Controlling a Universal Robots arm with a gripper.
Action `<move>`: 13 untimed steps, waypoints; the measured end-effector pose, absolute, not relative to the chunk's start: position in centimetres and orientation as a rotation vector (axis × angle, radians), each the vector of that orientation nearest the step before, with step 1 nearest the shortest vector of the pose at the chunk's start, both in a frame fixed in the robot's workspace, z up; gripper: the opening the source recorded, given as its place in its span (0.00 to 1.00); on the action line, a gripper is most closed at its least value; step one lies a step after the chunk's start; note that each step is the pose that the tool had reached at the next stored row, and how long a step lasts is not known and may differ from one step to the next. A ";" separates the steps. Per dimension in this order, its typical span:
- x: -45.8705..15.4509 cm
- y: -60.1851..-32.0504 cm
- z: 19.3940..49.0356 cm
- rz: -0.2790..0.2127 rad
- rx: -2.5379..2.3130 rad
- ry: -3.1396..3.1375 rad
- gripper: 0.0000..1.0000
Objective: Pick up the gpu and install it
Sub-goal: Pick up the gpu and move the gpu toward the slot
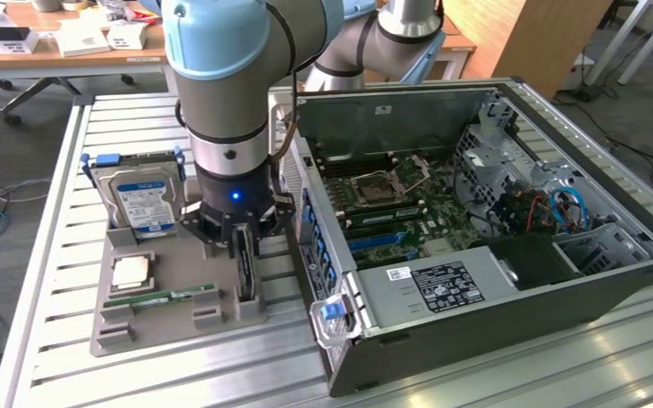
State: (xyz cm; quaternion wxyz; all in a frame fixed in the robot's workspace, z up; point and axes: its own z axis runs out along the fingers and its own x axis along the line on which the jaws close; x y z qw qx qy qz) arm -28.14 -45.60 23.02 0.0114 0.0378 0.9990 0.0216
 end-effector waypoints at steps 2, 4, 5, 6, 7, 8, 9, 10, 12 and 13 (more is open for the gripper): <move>-28.2 -45.6 23.0 0.067 0.118 3.116 0.39; -28.2 -45.6 23.0 0.067 0.118 3.116 0.39; -28.2 -45.6 23.0 0.067 0.118 3.116 0.39; -28.2 -45.6 23.0 0.067 0.118 3.116 0.39; -28.2 -45.6 23.0 0.067 0.118 3.116 0.39; -28.2 -45.6 23.0 0.067 0.118 3.116 0.39; -28.2 -45.6 23.0 0.067 0.118 3.116 0.39; -28.2 -45.6 23.0 0.067 0.118 3.116 0.39; -28.2 -45.6 23.0 0.067 0.118 3.116 0.39; -28.2 -45.6 23.0 0.067 0.118 3.116 0.39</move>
